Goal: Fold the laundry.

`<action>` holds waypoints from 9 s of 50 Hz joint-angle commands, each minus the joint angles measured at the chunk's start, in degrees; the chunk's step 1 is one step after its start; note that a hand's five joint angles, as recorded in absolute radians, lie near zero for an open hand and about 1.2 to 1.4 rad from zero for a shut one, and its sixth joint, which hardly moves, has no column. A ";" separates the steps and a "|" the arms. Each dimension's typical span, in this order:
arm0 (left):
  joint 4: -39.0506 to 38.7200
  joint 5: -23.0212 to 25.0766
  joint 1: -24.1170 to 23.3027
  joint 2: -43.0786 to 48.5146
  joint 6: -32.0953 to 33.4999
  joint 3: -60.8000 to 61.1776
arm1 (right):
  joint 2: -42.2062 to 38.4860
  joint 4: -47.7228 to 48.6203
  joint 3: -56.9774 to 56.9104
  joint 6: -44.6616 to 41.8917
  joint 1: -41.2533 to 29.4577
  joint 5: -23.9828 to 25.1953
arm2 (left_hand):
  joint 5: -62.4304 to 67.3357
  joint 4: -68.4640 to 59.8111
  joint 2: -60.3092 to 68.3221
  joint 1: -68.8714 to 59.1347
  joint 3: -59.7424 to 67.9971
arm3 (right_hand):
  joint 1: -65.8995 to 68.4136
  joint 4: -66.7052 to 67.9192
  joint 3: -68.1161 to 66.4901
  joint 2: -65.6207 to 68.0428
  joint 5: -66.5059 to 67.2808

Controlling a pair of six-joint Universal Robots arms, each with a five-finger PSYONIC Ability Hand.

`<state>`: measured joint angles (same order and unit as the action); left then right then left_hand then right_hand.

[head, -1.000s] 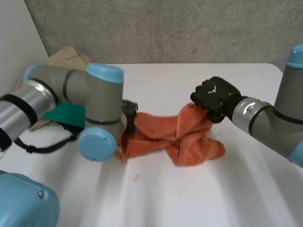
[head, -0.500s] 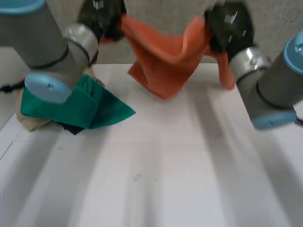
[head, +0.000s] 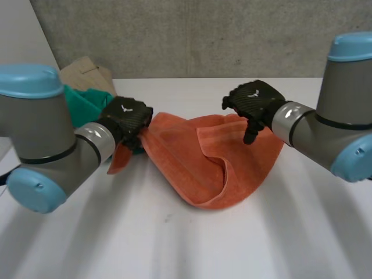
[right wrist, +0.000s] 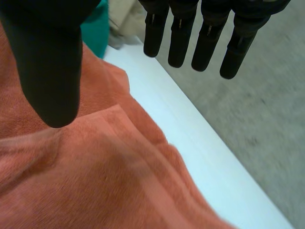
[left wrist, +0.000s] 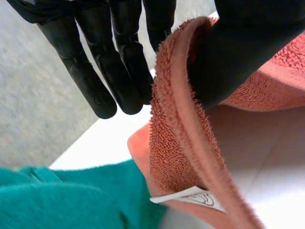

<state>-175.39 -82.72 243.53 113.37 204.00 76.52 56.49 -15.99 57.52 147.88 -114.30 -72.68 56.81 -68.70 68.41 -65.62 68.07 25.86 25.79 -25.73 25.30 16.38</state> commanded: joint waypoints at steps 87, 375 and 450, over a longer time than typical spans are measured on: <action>4.35 1.25 9.16 -16.78 0.17 8.12 | -3.25 -1.31 -2.00 -18.06 4.79 -5.35 | 13.19 -11.30 11.59 -14.38 11.93 | 54.14 54.21 -54.27 54.70 53.62; -17.36 4.50 9.51 8.71 8.25 4.78 | 0.64 30.05 24.48 -3.92 21.93 -3.61 | 3.77 -1.87 2.17 -4.96 2.50 | 54.14 54.21 -54.27 54.70 53.62; 17.81 1.69 2.74 39.30 15.28 -53.58 | -15.97 41.03 8.13 -22.47 21.05 -11.60 | -56.81 58.70 -58.41 55.62 -58.07 | -15.86 -15.79 15.73 -15.30 -16.38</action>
<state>-155.19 -83.19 246.96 152.48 219.10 24.28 42.67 22.99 66.58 124.22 -92.24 -82.05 6.35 -14.92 14.92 -11.89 15.09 33.32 35.94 -35.33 33.70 25.75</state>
